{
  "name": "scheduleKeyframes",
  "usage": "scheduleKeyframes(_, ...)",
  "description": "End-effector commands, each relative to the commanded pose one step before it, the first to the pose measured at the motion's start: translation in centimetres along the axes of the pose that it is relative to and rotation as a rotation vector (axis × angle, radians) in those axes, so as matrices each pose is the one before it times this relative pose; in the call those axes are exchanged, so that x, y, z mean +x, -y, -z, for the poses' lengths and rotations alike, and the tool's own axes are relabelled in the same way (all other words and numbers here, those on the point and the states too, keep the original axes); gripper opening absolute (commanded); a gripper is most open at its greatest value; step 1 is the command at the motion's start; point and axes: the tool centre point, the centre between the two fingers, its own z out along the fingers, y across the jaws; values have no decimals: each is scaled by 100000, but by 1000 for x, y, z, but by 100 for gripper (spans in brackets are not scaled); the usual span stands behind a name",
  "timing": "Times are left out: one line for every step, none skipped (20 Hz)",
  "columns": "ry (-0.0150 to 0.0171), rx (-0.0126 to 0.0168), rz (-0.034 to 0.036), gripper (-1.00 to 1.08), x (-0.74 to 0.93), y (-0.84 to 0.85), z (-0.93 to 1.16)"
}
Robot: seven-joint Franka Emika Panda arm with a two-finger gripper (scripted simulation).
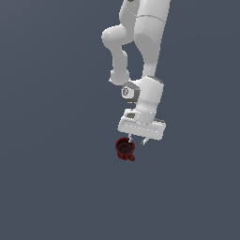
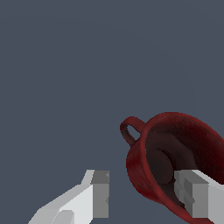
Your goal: Pick up the object and move it to a goal position.
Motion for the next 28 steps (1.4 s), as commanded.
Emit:
scheduleKeyframes(-185,-416,-441,28,169,-318,-82)
scheduleKeyframes(-146,-313,-323,28,128,-232,-63)
scheduleKeyframes(-128,-261,-274,28,108,-195,-53)
scheduleKeyframes(-95,-187,-199,28,78,-140,-39)
scheduleKeyframes(-61,-118,-126,28,49,-89,-24)
scheduleKeyframes(-16,-31,-34,28,14,-23,-10)
scheduleKeyframes(89,157,165,28,-69,112,36)
scheduleKeyframes(0,0,0,28,0,0,-23)
scheduleKeyframes(0,0,0,28,-1,0,-69)
scheduleKeyframes(0,0,0,28,-2,-1,-115)
scheduleKeyframes(0,0,0,28,-3,-1,-162)
scheduleKeyframes(0,0,0,28,-4,-2,-208)
scheduleKeyframes(-11,-24,-41,28,4,-33,-251)
scheduleKeyframes(0,0,0,28,-9,-4,-300)
scheduleKeyframes(0,0,0,28,-11,-6,-346)
scheduleKeyframes(-5,-16,-46,28,-3,-37,-360)
scheduleKeyframes(0,0,0,28,-11,-5,-316)
scheduleKeyframes(0,0,0,28,-8,-3,-270)
scheduleKeyframes(-8,-20,-44,28,6,-32,-223)
scheduleKeyframes(0,0,0,28,2,2,-178)
scheduleKeyframes(0,0,0,28,7,5,-132)
scheduleKeyframes(-22,-38,-21,28,23,-14,-80)
scheduleKeyframes(0,0,0,28,20,12,-39)
scheduleKeyframes(-33,-57,-20,28,39,-11,16)
scheduleKeyframes(0,0,0,28,14,8,17)
scheduleKeyframes(0,0,0,-100,0,0,0)
scheduleKeyframes(0,0,0,-100,0,0,0)
scheduleKeyframes(0,0,0,-100,0,0,0)
